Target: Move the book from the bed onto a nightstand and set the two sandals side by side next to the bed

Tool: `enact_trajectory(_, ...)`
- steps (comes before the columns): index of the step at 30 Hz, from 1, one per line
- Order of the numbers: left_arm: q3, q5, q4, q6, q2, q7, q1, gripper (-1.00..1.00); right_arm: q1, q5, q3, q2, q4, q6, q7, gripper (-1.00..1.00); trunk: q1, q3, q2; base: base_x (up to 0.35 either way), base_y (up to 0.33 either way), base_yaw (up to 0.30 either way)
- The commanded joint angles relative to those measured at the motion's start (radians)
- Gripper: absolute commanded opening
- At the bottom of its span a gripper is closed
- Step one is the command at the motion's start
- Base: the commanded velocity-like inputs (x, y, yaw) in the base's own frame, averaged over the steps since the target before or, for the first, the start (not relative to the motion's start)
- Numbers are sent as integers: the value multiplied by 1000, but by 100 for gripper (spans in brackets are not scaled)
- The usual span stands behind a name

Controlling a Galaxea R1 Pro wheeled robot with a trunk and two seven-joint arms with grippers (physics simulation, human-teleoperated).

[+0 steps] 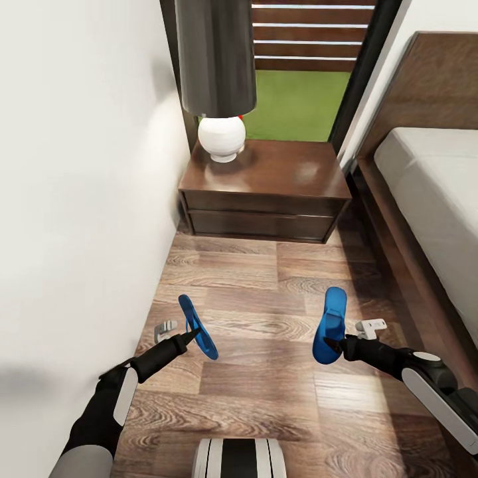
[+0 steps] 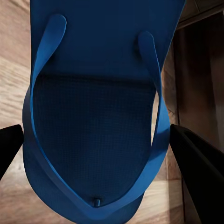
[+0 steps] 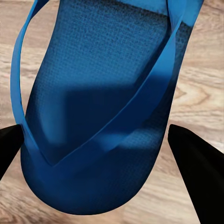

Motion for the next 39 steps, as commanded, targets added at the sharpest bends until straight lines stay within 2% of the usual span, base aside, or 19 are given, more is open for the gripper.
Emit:
enact_trajectory(1,3,4,0,8,-1,-3,-1,-100,-1,-1,1,-1,0,3,2,-100,0,-1,0,0,0,0)
enact_trajectory(26,5,4,1,9,-1,-2,0,-100,-1,-6,1,-1,-1,5,5,-100,0,-1,0,0,0,0)
enact_trajectory(39,3,4,4,11,-2,-1,-1,-100,0,-3,1,-1,18,3,6,-100,-6,50,3,0,0,0)
